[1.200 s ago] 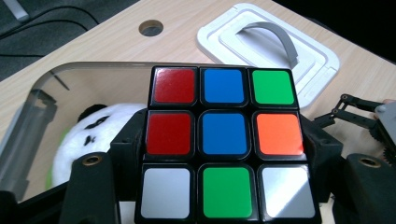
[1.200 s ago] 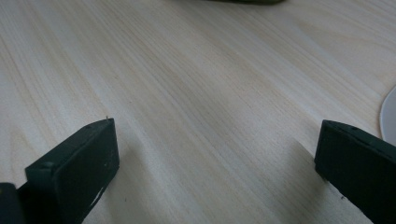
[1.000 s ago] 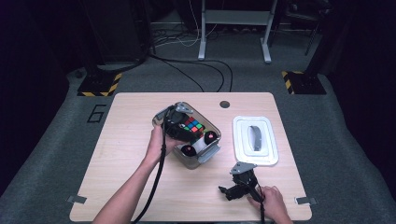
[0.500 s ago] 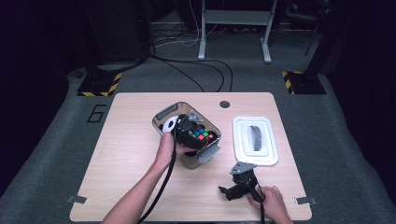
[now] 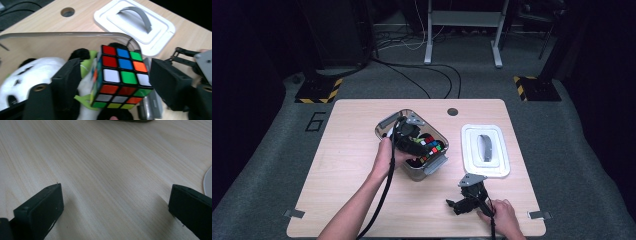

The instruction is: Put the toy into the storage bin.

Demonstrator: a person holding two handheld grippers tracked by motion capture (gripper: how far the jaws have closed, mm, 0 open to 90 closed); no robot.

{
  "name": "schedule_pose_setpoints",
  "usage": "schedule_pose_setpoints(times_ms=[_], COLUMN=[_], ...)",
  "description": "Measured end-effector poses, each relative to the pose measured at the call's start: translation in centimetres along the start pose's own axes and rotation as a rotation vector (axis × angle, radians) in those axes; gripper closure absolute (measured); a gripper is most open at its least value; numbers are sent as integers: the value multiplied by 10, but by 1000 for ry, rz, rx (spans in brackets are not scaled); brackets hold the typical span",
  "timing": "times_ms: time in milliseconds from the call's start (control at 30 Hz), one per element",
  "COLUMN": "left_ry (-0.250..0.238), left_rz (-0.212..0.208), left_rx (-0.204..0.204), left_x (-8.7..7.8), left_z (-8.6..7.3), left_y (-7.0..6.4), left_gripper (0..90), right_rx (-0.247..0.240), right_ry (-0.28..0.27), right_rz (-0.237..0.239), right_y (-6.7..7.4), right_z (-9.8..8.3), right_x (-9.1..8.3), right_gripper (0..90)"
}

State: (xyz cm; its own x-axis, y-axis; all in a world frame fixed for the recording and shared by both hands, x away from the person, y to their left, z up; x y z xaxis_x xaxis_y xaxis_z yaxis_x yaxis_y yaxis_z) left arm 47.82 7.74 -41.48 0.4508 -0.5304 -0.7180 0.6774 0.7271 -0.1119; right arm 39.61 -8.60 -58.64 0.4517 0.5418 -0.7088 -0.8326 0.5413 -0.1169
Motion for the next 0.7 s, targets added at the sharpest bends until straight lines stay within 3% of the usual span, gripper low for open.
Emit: schedule_pose_setpoints(times_ms=[33,67,200,333,433,700], left_ry=[0,16,-2,-5,8,-8], left_rz=[0,-55,-113,-107,-74,-83], left_rx=[0,-22,-56,-48,-13,-15], left_x=[0,3,6,8,11,11], left_z=[0,-6,-13,-16,-17,-17], left_y=[0,1,1,2,2,2], left_gripper=[338,380,466,489,498,496], right_rx=[0,0,-5,-5,-5,-5], right_ry=[0,0,-3,-3,-3,-3], right_rz=[0,-1,-2,-2,-2,-2], right_y=[0,0,-1,-1,-1,-1], right_z=[0,0,0,0,0,0], right_x=[0,0,0,0,0,0], right_gripper=[0,0,0,0,0,0])
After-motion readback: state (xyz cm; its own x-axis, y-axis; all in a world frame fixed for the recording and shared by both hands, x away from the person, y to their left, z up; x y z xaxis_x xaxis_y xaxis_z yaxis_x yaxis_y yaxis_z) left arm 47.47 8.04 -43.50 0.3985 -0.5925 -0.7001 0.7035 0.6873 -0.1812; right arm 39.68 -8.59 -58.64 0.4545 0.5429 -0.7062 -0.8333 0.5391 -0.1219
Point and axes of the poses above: each handheld gripper's, and its own axes: x roughly forward along the jaws, z roughly out of its top, y roughly to its left, the point moved 8 cm from there along x, roughly forward along the jaws, and after that the axes turned 9 degrees about -x, right-handed, at the moved point
